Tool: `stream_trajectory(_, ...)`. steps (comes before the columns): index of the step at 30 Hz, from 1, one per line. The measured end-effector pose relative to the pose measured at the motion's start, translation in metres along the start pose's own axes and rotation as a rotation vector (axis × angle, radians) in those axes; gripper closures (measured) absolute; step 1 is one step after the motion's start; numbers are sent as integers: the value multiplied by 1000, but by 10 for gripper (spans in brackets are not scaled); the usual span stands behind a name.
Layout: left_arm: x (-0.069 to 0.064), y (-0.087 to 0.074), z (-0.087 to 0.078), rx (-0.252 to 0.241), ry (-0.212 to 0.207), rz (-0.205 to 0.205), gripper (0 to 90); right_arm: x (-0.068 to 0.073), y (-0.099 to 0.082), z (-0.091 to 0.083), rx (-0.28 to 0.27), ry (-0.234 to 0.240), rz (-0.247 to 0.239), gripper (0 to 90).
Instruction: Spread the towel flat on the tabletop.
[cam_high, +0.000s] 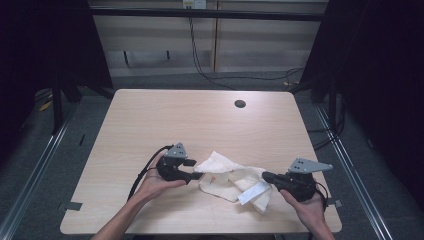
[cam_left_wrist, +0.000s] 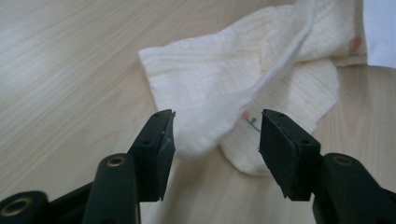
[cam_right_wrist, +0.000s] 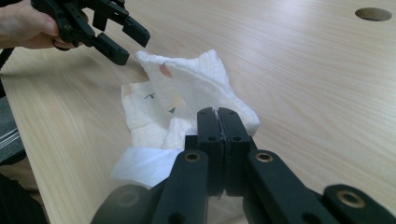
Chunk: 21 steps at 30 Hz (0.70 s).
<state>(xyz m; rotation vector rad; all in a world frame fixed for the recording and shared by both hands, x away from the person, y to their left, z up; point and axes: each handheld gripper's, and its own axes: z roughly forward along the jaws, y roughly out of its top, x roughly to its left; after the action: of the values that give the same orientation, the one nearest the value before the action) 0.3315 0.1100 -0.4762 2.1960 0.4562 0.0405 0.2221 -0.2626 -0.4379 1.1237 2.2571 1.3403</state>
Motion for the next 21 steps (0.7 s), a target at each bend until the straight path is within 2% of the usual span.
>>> stream_trajectory(1, -2, 1, 4, 3, 20, 19, 467, -1, -2, 1, 5, 3, 3, 888)
stream_trajectory(3, 0, 1, 6, 16, 30, 27, 473, -1, -2, 2, 11, 1, 0, 888)
stream_trajectory(4, 4, 0, 9, 1, 55, -3, 470, -1, -3, 4, 24, -3, 1, 888)
stream_trajectory(5, 4, 0, 9, 1, 55, -3, 469, -1, -3, 4, 24, -3, 1, 888)
stream_trajectory(6, 7, -2, 11, 4, 36, -21, 469, -1, -3, 4, 27, -3, 1, 888)
stream_trajectory(9, 5, -6, 20, 45, 48, 0, 485, -3, -4, 5, 28, -7, 11, 888)
stream_trajectory(10, 3, -6, 22, 51, 66, 8, 522, -5, -4, 5, 25, -11, 12, 888)
stream_trajectory(11, 3, -6, 23, 55, 73, 17, 522, -5, -4, 5, 25, -11, 12, 888)
stream_trajectory(12, 3, -5, 24, 41, 78, -6, 600, -6, -4, 5, 21, -12, 15, 888)
stream_trajectory(13, 3, -5, 24, 41, 78, -6, 682, -6, -4, 5, 21, -12, 15, 888)
stream_trajectory(15, 4, -3, 21, 21, 71, -18, 768, -5, -4, 4, 20, -18, 14, 888)
stream_trajectory(16, 4, -3, 16, 2, 55, -16, 811, -4, -4, 4, 17, -18, 14, 888)
stream_trajectory(21, 3, -1, 9, -19, 21, -11, 857, -7, -1, 6, 2, -21, 18, 888)
